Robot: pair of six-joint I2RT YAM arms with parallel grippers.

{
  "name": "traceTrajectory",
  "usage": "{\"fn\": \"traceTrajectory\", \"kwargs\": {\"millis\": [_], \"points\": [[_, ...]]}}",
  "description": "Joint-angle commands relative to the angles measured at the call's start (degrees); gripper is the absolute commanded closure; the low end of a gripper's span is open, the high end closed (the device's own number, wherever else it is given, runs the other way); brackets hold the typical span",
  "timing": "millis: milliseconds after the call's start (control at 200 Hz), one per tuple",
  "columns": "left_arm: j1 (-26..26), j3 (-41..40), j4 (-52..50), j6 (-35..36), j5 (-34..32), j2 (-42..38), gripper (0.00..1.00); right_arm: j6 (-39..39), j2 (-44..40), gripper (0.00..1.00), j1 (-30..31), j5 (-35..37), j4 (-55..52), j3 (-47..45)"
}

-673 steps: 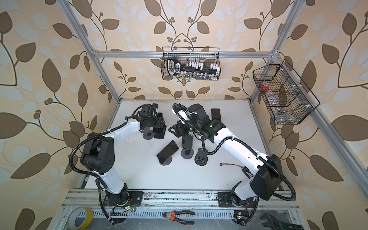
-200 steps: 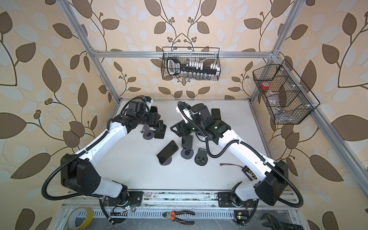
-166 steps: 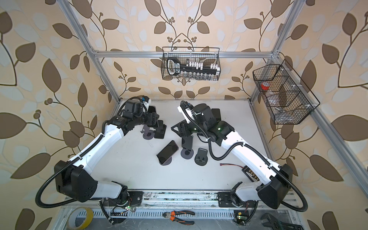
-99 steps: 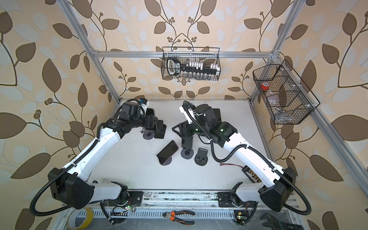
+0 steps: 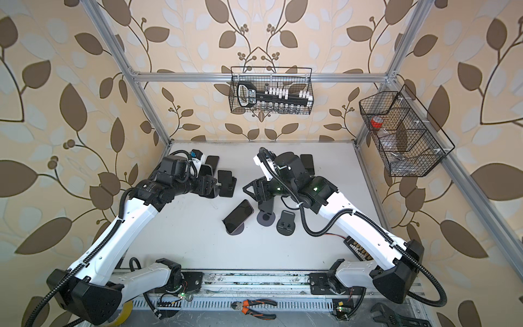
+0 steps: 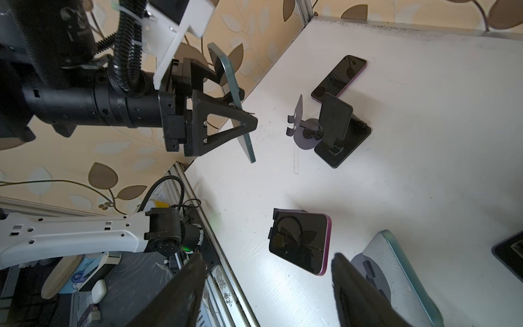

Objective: Remove the phone from the phone stand
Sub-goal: Remove the phone from the phone stand, then place the phone at the middle-left of the table.

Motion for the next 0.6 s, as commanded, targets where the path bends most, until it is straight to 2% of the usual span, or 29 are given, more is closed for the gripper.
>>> {"fn": "traceTrajectory", "kwargs": {"millis": [0, 290, 595], "points": [[0.6, -1.4, -1.5, 1.4, -1.2, -3.0, 0.41, 0.6, 0.8, 0.29, 1.0, 0.7, -0.6, -0.4], [0.6, -6.7, -4.2, 0.4, -2.1, -5.8, 0.41, 0.3, 2.5, 0.29, 2.5, 0.4, 0.1, 0.6], [0.6, -12.6, -1.9, 2.7, -3.1, -2.7, 0.41, 0.4, -0.2, 0.29, 2.9, 1.7, 0.5, -1.9]]}}
